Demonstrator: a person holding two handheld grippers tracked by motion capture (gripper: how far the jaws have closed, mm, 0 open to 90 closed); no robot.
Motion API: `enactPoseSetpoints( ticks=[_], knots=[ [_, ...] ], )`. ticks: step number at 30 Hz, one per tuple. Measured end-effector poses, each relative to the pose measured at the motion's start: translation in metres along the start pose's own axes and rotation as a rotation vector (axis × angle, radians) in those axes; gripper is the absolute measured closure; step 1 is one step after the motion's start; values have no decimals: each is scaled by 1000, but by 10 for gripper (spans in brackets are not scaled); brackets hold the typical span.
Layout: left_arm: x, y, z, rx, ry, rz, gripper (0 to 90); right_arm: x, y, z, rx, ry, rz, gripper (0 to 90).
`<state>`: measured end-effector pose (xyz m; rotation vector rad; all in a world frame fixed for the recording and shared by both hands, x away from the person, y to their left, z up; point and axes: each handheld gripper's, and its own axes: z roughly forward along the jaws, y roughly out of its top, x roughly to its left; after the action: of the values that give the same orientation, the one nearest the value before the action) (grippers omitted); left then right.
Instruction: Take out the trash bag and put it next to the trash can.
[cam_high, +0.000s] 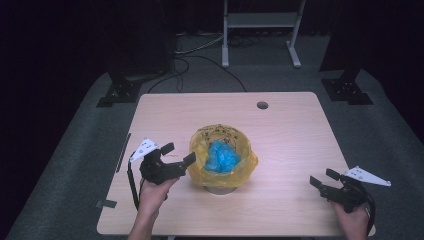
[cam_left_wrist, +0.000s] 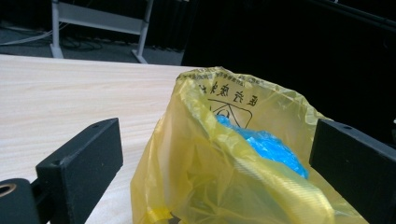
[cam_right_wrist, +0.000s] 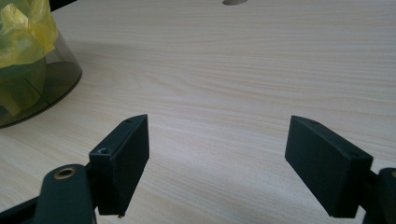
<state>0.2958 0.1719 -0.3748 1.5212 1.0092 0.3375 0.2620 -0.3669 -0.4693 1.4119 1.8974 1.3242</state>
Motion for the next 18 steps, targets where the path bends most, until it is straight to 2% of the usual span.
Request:
enactPoseSetpoints(
  ticks=[4,9,14,18],
  knots=[
    [4,-1,1,1,7,-12,15,2,0,4,10,3,-10,210],
    [3,-1,4,2,14,-3,17,5,2,6,17,9,-28,210],
    [7,-2,7,5,32,-23,20,4,2,5,15,12,-28,210],
    [10,-1,12,13,12,-40,44,5,2,6,19,16,-31,210]
  ],
)
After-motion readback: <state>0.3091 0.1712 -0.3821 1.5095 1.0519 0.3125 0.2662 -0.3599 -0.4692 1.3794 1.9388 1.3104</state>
